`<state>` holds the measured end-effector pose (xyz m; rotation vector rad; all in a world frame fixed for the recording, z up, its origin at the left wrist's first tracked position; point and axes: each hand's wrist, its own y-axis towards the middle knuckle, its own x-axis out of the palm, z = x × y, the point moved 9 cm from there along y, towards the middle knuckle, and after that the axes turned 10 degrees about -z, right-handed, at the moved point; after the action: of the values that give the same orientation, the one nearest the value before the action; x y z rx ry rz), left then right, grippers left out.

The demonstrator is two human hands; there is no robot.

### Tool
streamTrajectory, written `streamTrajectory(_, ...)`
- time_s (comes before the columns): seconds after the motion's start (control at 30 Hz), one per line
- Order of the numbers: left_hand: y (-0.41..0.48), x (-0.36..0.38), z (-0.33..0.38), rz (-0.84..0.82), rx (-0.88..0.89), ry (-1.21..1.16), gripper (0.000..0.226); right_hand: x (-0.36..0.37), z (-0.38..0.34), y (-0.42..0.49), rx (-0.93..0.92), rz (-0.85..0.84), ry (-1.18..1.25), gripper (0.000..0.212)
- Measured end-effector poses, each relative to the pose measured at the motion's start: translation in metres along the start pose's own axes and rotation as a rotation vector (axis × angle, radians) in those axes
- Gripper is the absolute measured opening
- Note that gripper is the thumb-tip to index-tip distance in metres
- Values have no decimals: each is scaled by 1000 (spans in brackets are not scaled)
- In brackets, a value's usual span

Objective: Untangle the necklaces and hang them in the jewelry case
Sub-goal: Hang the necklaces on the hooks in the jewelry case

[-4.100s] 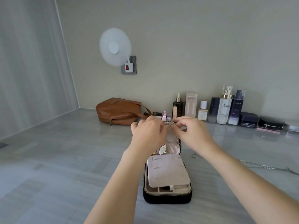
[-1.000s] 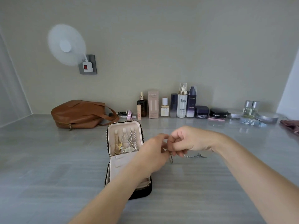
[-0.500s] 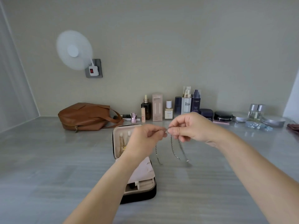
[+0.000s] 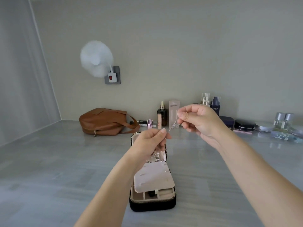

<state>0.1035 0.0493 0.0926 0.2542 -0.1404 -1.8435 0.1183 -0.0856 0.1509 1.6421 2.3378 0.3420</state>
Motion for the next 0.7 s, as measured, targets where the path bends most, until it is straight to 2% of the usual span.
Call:
streamTrajectory(0.1, -3, -22, 13, 87, 53, 231, 29, 1, 14, 2, 44, 16, -52, 11)
streamTrajectory(0.23, -6, -31, 23, 79, 41, 503, 27, 19, 19, 2, 41, -4, -326, 7)
streamTrajectory(0.27, -6, -33, 22, 68, 27, 541, 27, 33, 19, 2, 17, -59, -350, 4)
streamTrajectory(0.37, -9, -39, 22, 58, -5, 587, 25, 84, 34, -2, 18, -368, -303, 36)
streamTrajectory(0.43, -11, -42, 18, 13, -47, 578, 24, 103, 47, -6, 28, -452, -259, 44)
streamTrajectory(0.5, -14, -46, 10, -45, -127, 548, 23, 101, 53, -5, 27, -376, -413, 38)
streamTrajectory(0.57, -17, -56, 6, -40, -170, 559, 21, 93, 49, 0, -12, -250, -648, 19)
streamTrajectory(0.6, -18, -63, 6, -5, -168, 579, 18, 91, 45, 3, -46, -203, -728, 12)
streamTrajectory(0.7, -21, -80, 13, 124, -141, 683, 10, 92, 35, 10, -96, -142, -883, 15)
